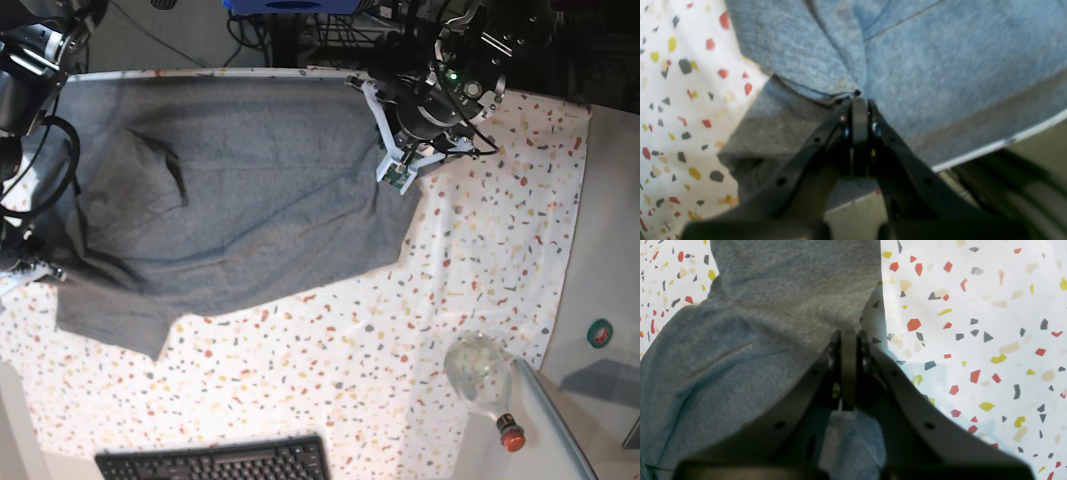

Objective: Layout the t-shirt on the table in an organized manner, then fold the t-shirt properly
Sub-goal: 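Fold the grasped side edge with the left gripper toward the shirt center, then release the folded edge and move the left gripper back to the shirt side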

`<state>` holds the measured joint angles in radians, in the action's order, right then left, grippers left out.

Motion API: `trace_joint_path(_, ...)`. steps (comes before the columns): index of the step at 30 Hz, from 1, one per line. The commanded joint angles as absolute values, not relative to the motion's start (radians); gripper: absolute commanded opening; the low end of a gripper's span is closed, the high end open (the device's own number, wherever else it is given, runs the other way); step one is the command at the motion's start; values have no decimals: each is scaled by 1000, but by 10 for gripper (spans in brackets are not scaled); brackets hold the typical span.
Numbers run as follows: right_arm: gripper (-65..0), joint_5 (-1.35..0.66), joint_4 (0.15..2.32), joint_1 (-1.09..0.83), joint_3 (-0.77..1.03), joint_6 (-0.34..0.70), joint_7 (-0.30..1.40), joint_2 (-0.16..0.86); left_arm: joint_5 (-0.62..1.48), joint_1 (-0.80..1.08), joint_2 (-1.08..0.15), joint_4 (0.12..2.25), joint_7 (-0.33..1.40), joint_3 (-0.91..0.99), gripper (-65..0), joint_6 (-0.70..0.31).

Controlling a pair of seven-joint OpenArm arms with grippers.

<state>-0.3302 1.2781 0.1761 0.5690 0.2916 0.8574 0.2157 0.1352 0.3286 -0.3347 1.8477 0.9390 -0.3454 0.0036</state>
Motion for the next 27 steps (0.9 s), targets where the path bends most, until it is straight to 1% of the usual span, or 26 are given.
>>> trace_joint_path(1, -650, -338, 1293, 197, 570, 295, 839, 236, 133, 329, -352, 1865, 932, -358, -650, 7)
trace_joint_path(5, -650, -338, 1293, 197, 570, 295, 840, 236, 131, 326, -407, 1863, 932, -417, -650, 7)
trace_joint_path(12, -650, -338, 1293, 196, 570, 295, 840, 236, 131, 338, -415, 1873, 937, -435, -650, 7)
trace_joint_path(14, -650, -338, 1293, 196, 570, 295, 840, 236, 131, 348, -415, 1874, 937, -427, -494, 7)
trace_joint_path(16, -650, -338, 1293, 196, 570, 295, 840, 236, 131, 349, -418, 1882, 937, -426, -313, 7)
trace_joint_path(17, -650, -338, 1293, 196, 570, 295, 840, 236, 131, 354, -430, 1894, 937, -426, -235, 7)
trace_joint_path(18, -650, -338, 1293, 196, 570, 295, 840, 236, 134, 371, -444, 1916, 932, -424, -171, 7)
trace_joint_path(19, -650, -338, 1293, 196, 570, 295, 840, 236, 137, 380, -453, 1942, 929, -423, -127, 7)
trace_joint_path(20, -650, -338, 1293, 196, 570, 295, 840, 236, 139, 387, -461, 1966, 929, -420, -97, 7)
trace_joint_path(21, -650, -338, 1293, 196, 570, 295, 840, 236, 140, 395, -467, 1985, 929, -401, -89, 7)
trace_joint_path(24, -650, -338, 1293, 196, 570, 295, 840, 236, 142, 395, -444, 1986, 926, -315, -89, 7)
trace_joint_path(27, -650, -338, 1293, 196, 570, 295, 840, 236, 177, 384, -392, 1979, 874, -176, -89, 2)
